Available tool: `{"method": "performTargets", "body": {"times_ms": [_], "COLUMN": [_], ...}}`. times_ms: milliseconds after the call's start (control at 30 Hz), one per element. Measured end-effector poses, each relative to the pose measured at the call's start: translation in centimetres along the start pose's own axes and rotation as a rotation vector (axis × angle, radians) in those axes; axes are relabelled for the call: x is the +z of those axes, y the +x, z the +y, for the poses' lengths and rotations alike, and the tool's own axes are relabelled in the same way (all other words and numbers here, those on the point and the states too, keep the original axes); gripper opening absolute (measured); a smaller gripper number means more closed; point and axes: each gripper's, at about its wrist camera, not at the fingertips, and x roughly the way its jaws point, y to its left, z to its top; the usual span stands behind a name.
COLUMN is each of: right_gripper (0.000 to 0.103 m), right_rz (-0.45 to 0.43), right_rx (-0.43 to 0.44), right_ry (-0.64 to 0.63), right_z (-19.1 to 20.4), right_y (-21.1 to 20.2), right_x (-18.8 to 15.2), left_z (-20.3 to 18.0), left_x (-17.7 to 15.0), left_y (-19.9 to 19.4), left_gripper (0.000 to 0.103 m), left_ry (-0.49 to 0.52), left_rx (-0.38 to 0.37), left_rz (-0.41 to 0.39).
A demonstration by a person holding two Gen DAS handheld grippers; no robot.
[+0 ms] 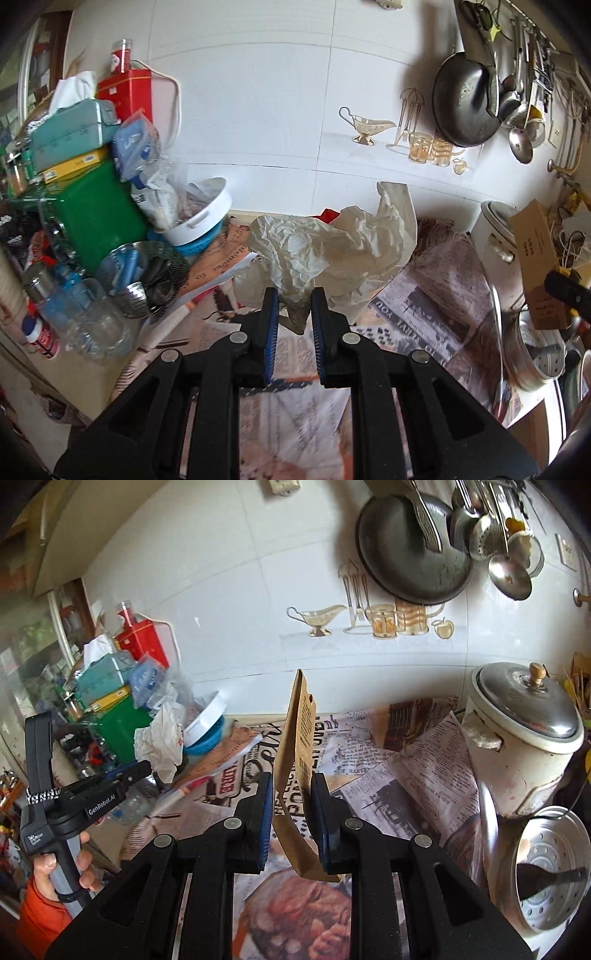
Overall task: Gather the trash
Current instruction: 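Carry the tissue and cardboard box down over the floor bin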
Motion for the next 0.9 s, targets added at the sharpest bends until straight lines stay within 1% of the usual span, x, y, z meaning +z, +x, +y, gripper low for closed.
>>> {"method": "performTargets", "body": {"times_ms": [133,300,433,567,667,767,900], "right_gripper": [0.019,0.019,0.019,0.019,0.019,0.019,0.020], "right_rz": [-0.010,0.003,0.010,0.027,0.054,0.090,0.140], "right_rx": [-0.016,-0.054,-0.077,-0.091,-0.094,-0.103,-0.125], "right_ry": [0.018,0.072,0.096,0.119,0.130,0.130,0.129], "right_z": [3.0,7.7,11.9,15.5,17.5,18.8,19.5], "right_y": [-1.7,-3.3,-4.6,-6.2,-7.1,-7.6,-7.5], "right_x": [-2.3,-6.3,-9.6,-12.7,-14.3,-15.4,-17.0], "left_z": [2.8,6.3,9.3,12.2,13.7,14.9,15.4], "left_x": [-3.2,-7.1,-10.7,-13.6,-15.2,-16.7,-18.9], "left_y": [-2.9,-6.8,-10.6,-13.4,-15.1,-16.3,-16.6], "left_gripper": [0.016,0.016,0.016,0.016,0.016,0.016,0.016], "left_ry": [0.006,0.032,0.079,0.100,0.111,0.108,0.119], "left_rx": [-0.024,-0.061,-0.058,-0.068,-0.071,-0.090,-0.094], "left_rz": [0.013,0.033,0.028,0.059,0.082,0.119,0.162]}}
